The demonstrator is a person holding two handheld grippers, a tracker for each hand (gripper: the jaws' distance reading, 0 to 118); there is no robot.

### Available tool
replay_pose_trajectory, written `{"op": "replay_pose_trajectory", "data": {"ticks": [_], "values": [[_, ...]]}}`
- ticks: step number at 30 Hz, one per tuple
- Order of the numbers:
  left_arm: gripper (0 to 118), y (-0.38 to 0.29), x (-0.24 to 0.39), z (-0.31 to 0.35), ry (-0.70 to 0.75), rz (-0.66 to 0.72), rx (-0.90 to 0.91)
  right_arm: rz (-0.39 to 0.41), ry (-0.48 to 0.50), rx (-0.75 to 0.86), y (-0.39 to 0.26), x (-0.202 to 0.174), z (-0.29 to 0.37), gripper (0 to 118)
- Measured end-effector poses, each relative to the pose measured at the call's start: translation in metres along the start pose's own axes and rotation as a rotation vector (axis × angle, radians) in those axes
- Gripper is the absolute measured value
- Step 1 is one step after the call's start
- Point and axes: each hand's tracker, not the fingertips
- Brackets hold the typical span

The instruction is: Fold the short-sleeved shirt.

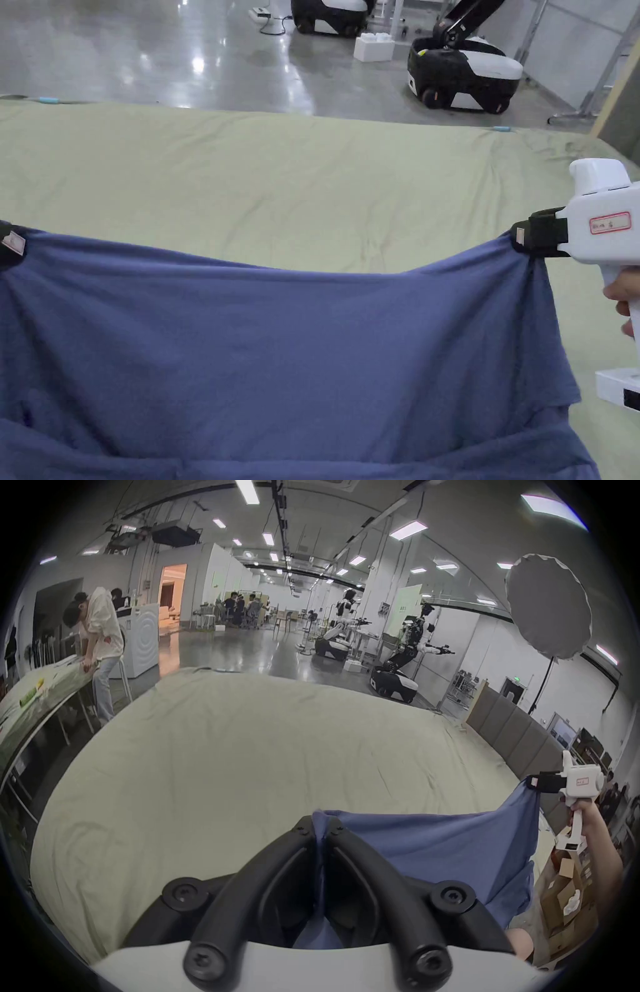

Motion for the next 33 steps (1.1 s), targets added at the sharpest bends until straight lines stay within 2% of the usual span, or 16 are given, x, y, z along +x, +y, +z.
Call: {"op": "replay_pose_trajectory", "data": {"ticks": [9,13,19,23,27,30,32,33], "values": [[2,-0.004,-0.001,0.017,0.000,-0.003,0.023,0.015,0.010,0.101,0.003,-0.011,0.036,4],[2,-0.026,0.000,0.036,0.005,-0.014,0.015,0.084,0.011,0.099,-0.017,-0.018,0.055,4],[2,-0.085,-0.001,0.060,0.011,-0.051,-0.084,0.103,0.044,0.059,-0.090,-0.014,0.093,4],[2,-0.131,-0.007,0.068,0.008,-0.048,-0.180,0.120,0.043,-0.036,-0.150,-0.014,0.107,4],[2,-0.174,-0.013,0.063,0.009,-0.016,-0.269,0.100,0.042,-0.141,-0.212,-0.018,0.105,4],[2,-0.198,-0.021,0.054,0.014,0.000,-0.311,0.162,-0.032,-0.204,-0.251,-0.021,0.093,4],[2,-0.211,-0.025,0.047,0.011,0.022,-0.326,0.152,-0.043,-0.229,-0.269,-0.019,0.084,4],[2,-0.217,-0.028,0.044,0.007,0.039,-0.341,0.116,-0.046,-0.237,-0.277,-0.016,0.080,4]]}}
